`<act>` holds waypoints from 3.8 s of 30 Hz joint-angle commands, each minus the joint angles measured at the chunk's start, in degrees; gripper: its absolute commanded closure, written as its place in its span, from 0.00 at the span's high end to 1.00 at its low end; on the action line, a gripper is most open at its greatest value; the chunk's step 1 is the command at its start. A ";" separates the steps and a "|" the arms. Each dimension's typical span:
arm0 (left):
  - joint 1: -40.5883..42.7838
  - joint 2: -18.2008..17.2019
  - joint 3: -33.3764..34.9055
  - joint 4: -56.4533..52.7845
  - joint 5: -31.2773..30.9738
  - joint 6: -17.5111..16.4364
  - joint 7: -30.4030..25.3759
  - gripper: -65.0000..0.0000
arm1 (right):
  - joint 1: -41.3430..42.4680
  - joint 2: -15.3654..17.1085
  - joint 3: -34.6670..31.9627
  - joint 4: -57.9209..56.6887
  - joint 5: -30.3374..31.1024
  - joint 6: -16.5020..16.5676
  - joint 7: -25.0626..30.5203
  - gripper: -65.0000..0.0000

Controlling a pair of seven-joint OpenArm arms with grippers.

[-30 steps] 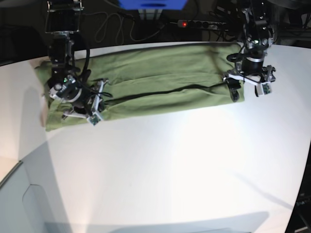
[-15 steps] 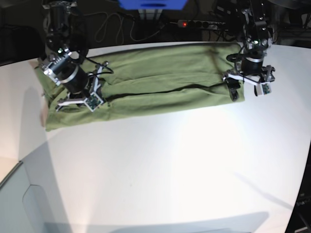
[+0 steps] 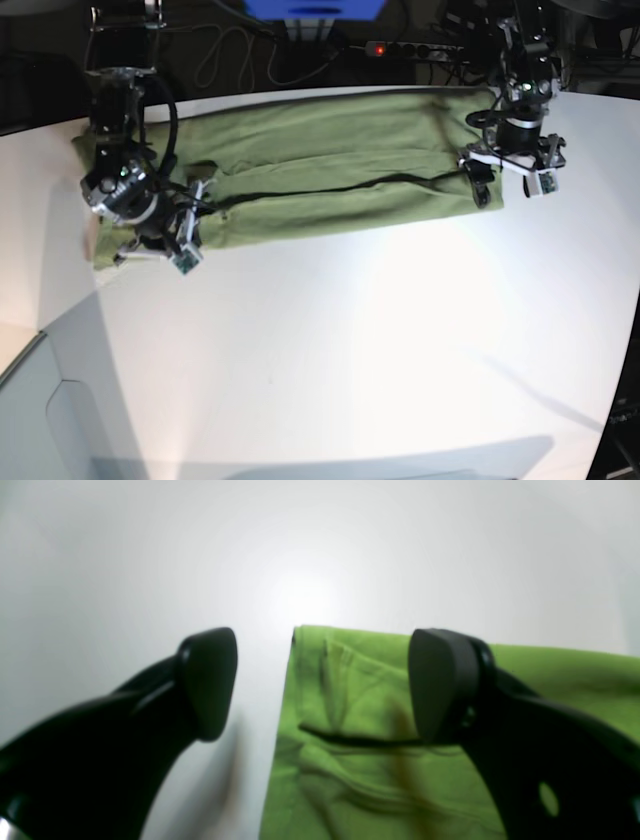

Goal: Fold the T-shirt properly
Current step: 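Reposition both grippers over the ends of the folded strip, then close both grippers on the two ends of the green strip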

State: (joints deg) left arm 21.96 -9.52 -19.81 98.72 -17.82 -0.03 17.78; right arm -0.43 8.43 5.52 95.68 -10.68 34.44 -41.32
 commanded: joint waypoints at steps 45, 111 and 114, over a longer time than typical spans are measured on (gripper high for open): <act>-3.54 -0.64 5.26 -2.85 -7.63 -0.01 -1.21 0.78 | -2.69 1.64 0.59 0.19 0.44 0.51 0.84 0.06; 6.48 1.21 -1.59 5.94 -8.24 0.52 -1.12 0.23 | -2.69 1.29 0.59 0.10 0.44 0.33 0.84 0.06; 7.98 1.12 -1.59 6.12 -8.24 0.25 -1.12 0.23 | -2.69 1.29 0.59 0.10 0.44 0.33 0.84 0.06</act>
State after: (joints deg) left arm 29.61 -8.05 -21.08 103.68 -25.71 0.38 17.89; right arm -3.86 9.34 5.93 94.91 -10.74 34.44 -41.60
